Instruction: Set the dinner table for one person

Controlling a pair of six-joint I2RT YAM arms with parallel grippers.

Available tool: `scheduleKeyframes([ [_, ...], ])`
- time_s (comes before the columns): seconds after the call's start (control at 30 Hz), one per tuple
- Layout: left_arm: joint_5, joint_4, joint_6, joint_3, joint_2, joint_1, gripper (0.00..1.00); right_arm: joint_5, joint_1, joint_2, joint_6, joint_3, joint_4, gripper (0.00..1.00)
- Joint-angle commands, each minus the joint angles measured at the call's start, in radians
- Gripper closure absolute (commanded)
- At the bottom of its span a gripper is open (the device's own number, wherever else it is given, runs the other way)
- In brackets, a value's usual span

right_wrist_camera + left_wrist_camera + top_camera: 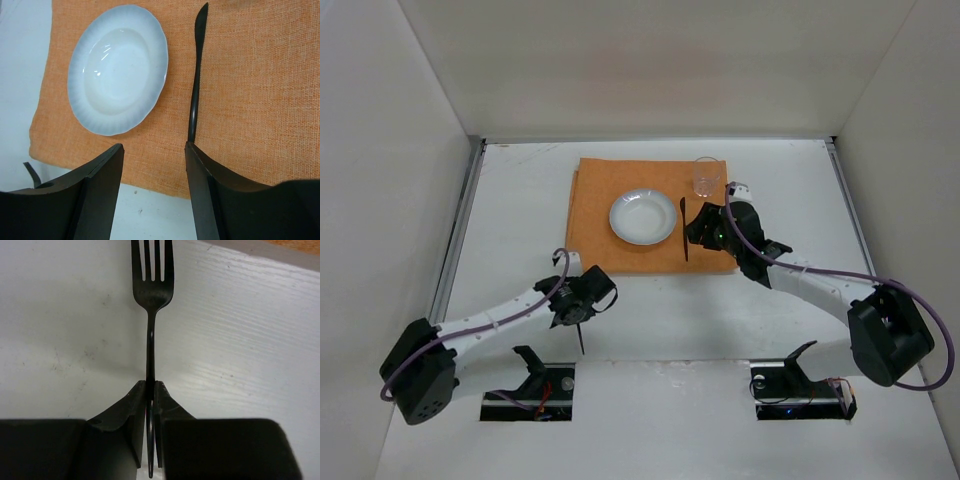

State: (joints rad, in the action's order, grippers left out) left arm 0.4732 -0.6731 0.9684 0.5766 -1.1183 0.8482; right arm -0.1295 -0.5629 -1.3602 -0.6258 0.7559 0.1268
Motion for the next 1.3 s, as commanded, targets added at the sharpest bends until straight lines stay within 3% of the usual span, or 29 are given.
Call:
scheduleKeyframes([
  [0.0,0.025,-0.121,0.042,0.09,0.081,0.033,0.99,0.011,0.005,0.007,-0.009,0.005,0.062,0.42],
  [0.13,0.106,-0.186,0.032,0.207,0.114,0.07,0.99,0.011,0.01,0.01,-0.014,0.0,0.069,0.42],
  [0.23,0.162,-0.139,-0.051,0.287,0.074,0.073,0.98,0.007,0.024,0.026,-0.028,-0.018,0.091,0.42],
  [0.4,0.164,0.197,-0.336,0.321,-0.059,0.01,0.96,-0.012,0.056,0.038,-0.064,-0.056,0.129,0.42],
  [0.57,-0.005,0.437,-0.523,0.365,-0.234,-0.145,0.96,-0.018,0.079,0.049,-0.08,-0.075,0.137,0.42],
  [0.8,-0.091,0.489,-0.694,0.546,-0.42,-0.297,0.95,-0.022,0.073,0.016,-0.075,-0.064,0.139,0.42],
  [1.0,-0.142,0.475,-0.726,0.634,-0.586,-0.323,0.95,-0.022,0.073,-0.007,-0.074,-0.059,0.139,0.42],
  [1.27,-0.125,0.472,-0.752,0.678,-0.65,-0.343,0.95,-0.019,0.073,-0.022,-0.072,-0.053,0.139,0.42],
])
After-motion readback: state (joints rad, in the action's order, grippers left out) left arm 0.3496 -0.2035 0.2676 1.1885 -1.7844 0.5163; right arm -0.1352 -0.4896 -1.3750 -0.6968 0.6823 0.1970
